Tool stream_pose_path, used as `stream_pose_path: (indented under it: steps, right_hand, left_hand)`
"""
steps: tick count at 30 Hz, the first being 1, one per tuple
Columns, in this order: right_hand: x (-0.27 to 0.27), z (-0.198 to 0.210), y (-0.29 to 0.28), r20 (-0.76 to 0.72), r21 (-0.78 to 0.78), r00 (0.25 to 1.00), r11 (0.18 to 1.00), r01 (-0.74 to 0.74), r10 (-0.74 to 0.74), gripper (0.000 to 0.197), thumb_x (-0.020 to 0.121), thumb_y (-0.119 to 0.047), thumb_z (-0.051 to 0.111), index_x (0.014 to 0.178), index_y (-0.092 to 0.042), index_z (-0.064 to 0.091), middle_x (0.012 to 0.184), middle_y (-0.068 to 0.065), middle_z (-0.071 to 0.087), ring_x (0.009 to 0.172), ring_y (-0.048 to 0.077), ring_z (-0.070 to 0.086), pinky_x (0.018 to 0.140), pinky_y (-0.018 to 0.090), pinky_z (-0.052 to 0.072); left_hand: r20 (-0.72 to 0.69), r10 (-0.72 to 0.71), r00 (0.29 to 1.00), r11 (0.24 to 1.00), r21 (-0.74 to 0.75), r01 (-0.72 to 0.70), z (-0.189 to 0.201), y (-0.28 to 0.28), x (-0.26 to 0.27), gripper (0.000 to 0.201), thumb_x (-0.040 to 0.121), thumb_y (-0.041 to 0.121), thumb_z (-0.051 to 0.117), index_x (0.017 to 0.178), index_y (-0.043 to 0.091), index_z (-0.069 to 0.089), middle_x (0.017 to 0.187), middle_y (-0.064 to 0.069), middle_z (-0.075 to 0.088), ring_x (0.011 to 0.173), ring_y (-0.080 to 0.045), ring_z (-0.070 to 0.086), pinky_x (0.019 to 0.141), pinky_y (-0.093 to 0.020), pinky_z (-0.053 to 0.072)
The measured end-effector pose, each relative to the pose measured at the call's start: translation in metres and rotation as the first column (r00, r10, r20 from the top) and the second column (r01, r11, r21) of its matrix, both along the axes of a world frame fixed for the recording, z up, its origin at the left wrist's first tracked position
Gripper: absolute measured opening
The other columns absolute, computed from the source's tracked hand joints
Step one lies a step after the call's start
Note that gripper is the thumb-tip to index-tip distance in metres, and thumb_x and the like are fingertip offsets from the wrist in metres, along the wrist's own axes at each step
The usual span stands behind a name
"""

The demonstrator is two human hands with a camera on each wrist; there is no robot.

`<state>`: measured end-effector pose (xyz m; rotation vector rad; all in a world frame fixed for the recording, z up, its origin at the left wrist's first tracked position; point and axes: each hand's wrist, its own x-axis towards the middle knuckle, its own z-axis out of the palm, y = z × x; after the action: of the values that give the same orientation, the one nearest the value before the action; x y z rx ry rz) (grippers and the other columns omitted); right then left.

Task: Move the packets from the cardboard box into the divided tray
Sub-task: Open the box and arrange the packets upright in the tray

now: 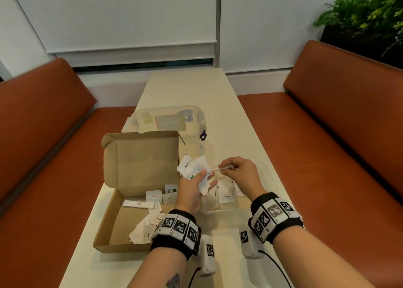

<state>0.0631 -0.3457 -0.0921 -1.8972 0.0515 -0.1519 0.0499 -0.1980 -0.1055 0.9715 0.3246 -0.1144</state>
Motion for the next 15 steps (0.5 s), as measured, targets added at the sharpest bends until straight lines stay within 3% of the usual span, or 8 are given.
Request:
stream_pose_path:
  steps: [6,9,12,15]
  right_hand:
    - [-0.003,0.002,-0.004,0.030,0.007,0.996,0.997,-0.079,0.079,0.022,0.079,0.004,0.068,0.068,-0.014,0.071,0.090,-0.007,0.066,0.084,-0.003,0.059,0.068,0.000,0.042]
    - [-0.004,0.001,-0.009,0.008,-0.002,0.997,0.997,-0.082,0.082,0.022,0.079,0.004,0.067,0.067,-0.014,0.071,0.089,-0.007,0.068,0.086,-0.003,0.058,0.068,-0.001,0.040]
    - [-0.003,0.003,-0.013,-0.032,0.066,0.994,0.992,-0.104,0.107,0.016,0.080,0.000,0.068,0.079,-0.015,0.073,0.091,-0.003,0.069,0.083,0.002,0.062,0.070,0.007,0.045]
    - [-0.002,0.009,-0.008,-0.125,0.321,0.982,0.942,-0.096,0.143,0.015,0.087,-0.008,0.064,0.100,-0.008,0.071,0.096,0.007,0.068,0.079,0.016,0.067,0.071,0.020,0.056]
  left_hand:
    - [-0.039,-0.064,0.997,0.997,-0.046,0.062,0.003,0.001,-0.002,0.028,0.092,-0.006,0.051,0.119,0.001,0.054,0.108,-0.024,0.063,0.093,-0.034,0.065,0.072,-0.043,0.059]
    - [-0.041,-0.055,0.998,0.997,-0.062,0.052,0.000,0.001,-0.002,0.025,0.091,-0.007,0.052,0.115,0.000,0.056,0.104,-0.022,0.065,0.093,-0.034,0.065,0.074,-0.043,0.059]
    - [-0.025,-0.054,0.998,0.998,-0.047,0.053,-0.001,-0.001,-0.002,0.023,0.090,-0.006,0.054,0.111,0.002,0.059,0.101,-0.020,0.067,0.091,-0.033,0.067,0.073,-0.041,0.060]
    - [0.005,-0.068,0.998,0.995,-0.065,0.069,0.001,-0.002,-0.002,0.021,0.090,-0.007,0.053,0.108,0.001,0.060,0.099,-0.021,0.069,0.086,-0.031,0.070,0.066,-0.039,0.060]
